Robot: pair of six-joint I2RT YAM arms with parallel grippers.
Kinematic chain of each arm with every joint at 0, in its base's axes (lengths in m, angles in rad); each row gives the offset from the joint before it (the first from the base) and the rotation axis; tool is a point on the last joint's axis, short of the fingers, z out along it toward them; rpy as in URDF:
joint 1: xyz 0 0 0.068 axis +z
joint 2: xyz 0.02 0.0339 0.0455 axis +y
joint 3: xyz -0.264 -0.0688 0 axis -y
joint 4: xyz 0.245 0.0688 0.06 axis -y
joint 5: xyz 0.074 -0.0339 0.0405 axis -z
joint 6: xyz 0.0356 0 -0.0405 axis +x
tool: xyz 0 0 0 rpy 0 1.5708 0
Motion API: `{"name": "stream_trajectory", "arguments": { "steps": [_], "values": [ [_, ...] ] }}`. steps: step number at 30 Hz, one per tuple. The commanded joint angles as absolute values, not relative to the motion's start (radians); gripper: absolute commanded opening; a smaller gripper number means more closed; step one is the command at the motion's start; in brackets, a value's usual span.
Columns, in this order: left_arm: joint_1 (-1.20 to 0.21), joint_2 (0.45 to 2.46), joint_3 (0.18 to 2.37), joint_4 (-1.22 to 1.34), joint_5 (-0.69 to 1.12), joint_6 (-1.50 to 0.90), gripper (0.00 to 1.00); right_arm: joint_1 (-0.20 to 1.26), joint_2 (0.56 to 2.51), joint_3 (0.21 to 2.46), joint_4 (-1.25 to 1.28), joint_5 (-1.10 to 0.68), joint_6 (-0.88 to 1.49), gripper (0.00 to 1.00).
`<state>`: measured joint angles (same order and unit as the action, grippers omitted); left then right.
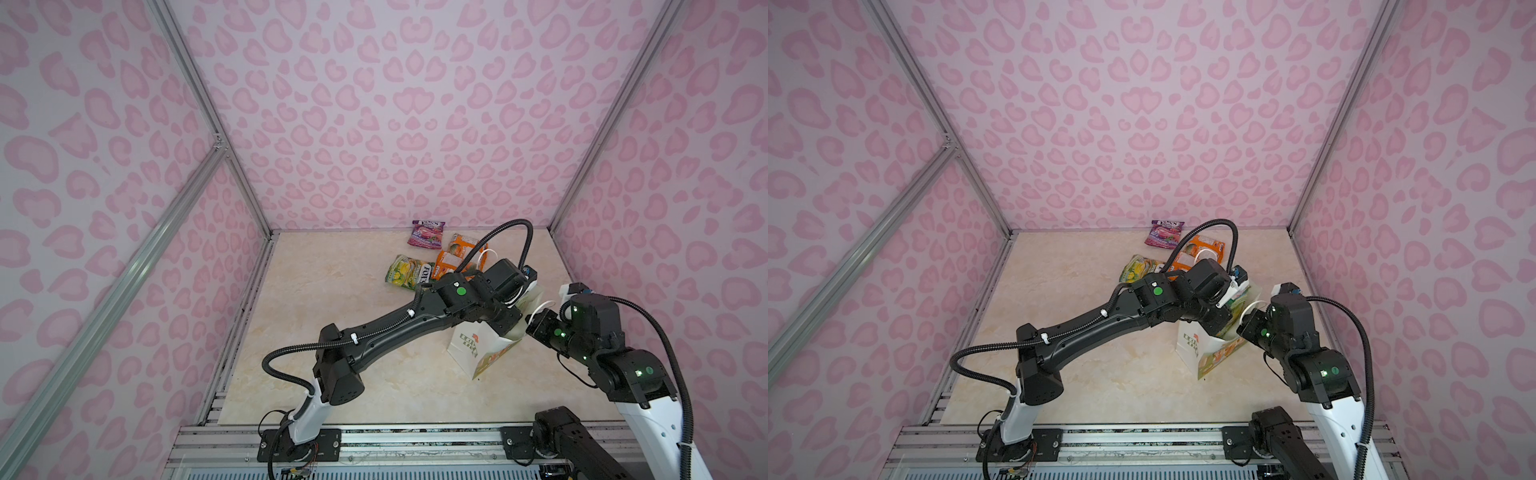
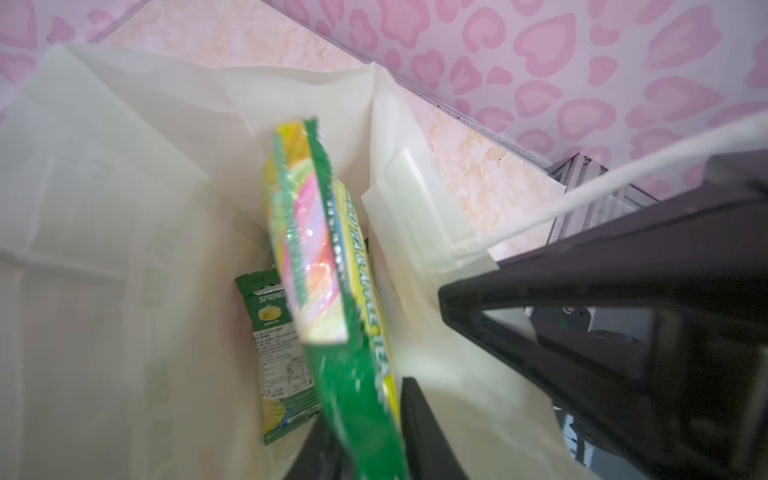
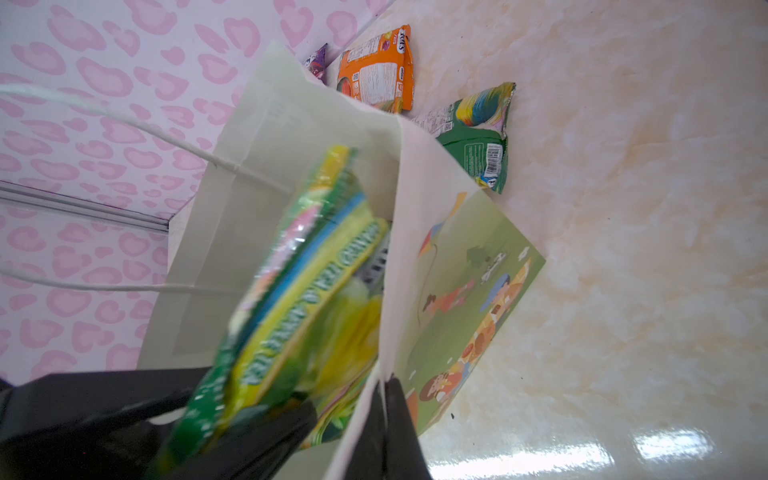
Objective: Place the snacks into the paper bag
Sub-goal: Place the snack in the paper bag.
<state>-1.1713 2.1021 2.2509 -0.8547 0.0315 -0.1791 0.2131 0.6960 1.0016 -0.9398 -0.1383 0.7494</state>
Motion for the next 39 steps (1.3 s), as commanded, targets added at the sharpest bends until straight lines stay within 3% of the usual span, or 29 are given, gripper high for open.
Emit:
{"name": "stream_trajectory", "arguments": {
  "steps": [1,3,14,20,26,31,35,39],
  "values": [
    [-1.173,2.1,2.268,-0.832,0.056,-0.197,0.35,0.212,0.695,0.993,-0.901,-0.134,0.744,0.0],
    [-1.177,2.095,2.273,-0.834,0.063,-0.207,0.43,0.213,0.695,0.99,-0.898,-0.133,0.744,0.0],
    [-1.186,2.021,2.316,-0.836,0.048,-0.24,0.54,0.213,0.691,0.977,-0.893,-0.131,0.75,0.0],
    [-1.187,1.916,2.292,-0.802,0.066,-0.251,0.68,0.213,0.686,0.995,-0.916,-0.12,0.75,0.0],
    [-1.187,1.786,2.179,-0.727,0.038,-0.253,0.76,0.213,0.702,1.055,-0.988,-0.086,0.754,0.0],
    [-1.186,1.677,2.034,-0.671,-0.152,-0.248,0.84,0.213,0.717,1.08,-1.031,-0.07,0.782,0.0],
    [-1.155,1.574,1.874,-0.613,-0.292,-0.278,0.95,0.212,0.726,1.086,-1.061,-0.039,0.801,0.0],
    [-1.008,1.484,1.72,-0.581,-0.183,-0.413,0.98,0.213,0.72,1.061,-1.054,-0.048,0.811,0.0]
  ]
}}
